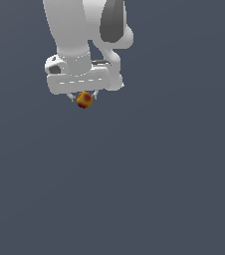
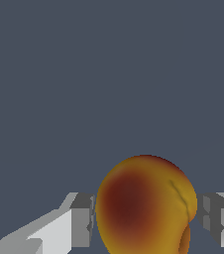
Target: Pick up the object and move it to a goal position.
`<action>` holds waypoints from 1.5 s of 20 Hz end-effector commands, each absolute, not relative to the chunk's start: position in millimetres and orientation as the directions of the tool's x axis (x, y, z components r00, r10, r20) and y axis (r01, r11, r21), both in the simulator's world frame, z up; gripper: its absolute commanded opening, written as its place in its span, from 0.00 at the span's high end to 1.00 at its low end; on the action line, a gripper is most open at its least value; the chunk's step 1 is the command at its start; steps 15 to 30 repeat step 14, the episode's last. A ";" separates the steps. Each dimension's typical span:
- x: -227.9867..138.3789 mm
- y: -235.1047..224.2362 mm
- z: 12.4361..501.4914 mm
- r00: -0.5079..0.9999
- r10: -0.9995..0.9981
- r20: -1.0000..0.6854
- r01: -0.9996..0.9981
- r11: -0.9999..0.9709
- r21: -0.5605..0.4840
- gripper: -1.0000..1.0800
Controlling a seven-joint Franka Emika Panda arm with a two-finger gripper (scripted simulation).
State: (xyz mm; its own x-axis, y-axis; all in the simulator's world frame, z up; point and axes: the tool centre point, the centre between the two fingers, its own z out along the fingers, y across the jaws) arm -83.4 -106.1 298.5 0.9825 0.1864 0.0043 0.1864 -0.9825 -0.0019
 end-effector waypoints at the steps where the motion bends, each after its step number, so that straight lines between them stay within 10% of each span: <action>1: -84.1 -114.2 317.2 0.983 0.186 0.003 0.186 -0.983 -0.002 1.00; 30: -82.2 -132.3 356.0 0.983 0.183 0.000 0.183 -0.983 0.000 1.00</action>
